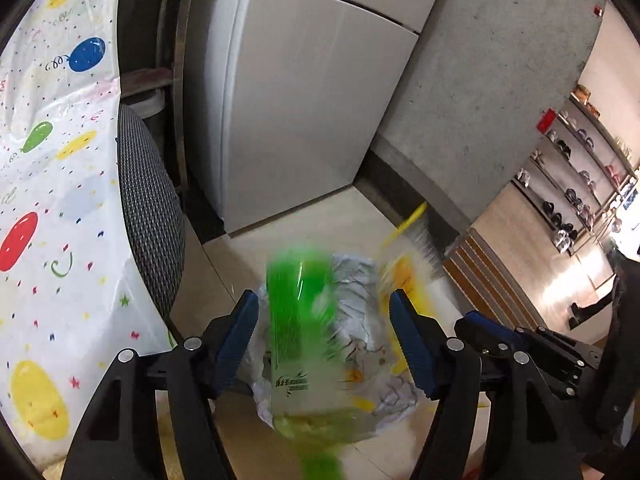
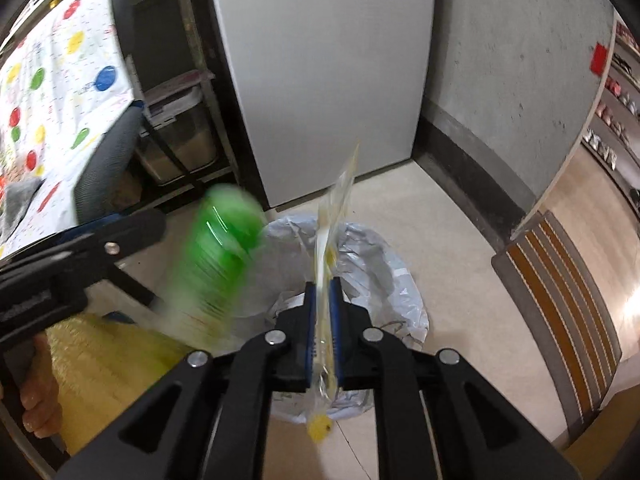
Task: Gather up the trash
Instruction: 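Carry the bottle and wrapper to the bin and open both grippers, then return to the chair and grasp the green cucumber with the right gripper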
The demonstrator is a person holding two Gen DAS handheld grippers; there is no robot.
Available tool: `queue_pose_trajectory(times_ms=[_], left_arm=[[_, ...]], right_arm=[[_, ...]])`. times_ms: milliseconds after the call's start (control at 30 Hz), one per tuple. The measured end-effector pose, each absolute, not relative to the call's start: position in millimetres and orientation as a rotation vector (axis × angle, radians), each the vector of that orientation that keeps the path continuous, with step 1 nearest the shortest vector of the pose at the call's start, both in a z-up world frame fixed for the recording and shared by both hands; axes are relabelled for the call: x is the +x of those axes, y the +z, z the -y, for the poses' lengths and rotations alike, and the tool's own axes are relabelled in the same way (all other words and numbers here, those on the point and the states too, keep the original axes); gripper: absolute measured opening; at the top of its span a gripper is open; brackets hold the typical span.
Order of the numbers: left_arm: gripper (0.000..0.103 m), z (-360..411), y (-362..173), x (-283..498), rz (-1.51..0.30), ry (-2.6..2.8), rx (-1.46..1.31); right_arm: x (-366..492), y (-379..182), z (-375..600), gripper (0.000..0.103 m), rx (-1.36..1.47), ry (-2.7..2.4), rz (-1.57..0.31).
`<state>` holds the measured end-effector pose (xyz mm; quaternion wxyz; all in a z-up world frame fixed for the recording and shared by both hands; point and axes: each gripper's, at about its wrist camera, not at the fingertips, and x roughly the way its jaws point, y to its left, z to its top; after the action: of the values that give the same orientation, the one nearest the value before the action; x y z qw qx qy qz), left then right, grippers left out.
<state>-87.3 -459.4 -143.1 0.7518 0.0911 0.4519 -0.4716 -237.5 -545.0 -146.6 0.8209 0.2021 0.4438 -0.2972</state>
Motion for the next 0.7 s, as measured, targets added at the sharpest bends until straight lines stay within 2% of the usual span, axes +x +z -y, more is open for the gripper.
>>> queue_pose_trajectory(times_ms=[33, 67, 100, 433, 700], left_arm=[[0.070, 458.2, -142.8, -86.0, -0.991, -1.029, 0.194], [0.070, 455.4, -141.1, -84.4, -0.991, -1.024, 0.190], [0.070, 452.8, -138.4, -82.6, -0.986, -1.024, 0.183], [0.070, 369.2, -78.7, -57.0, -0.853, -0.956, 0.127], [0.070, 261.6, -55.1, -34.3, -0.804, -0.806, 0.128]], right_arm=[[-237.2, -148.1, 547.2, 0.019, 0.444, -0.625, -0.945], [-237.6, -147.7, 547.8, 0.032, 0.446, -0.627, -0.943], [-236.5, -146.1, 546.5, 0.039, 0.441, -0.628, -0.937], [-230.0, -74.1, 495.0, 0.039, 0.367, -0.588, -0.819], [-165.6, -14.3, 407.0, 0.039, 0.255, -0.354, -0.701]])
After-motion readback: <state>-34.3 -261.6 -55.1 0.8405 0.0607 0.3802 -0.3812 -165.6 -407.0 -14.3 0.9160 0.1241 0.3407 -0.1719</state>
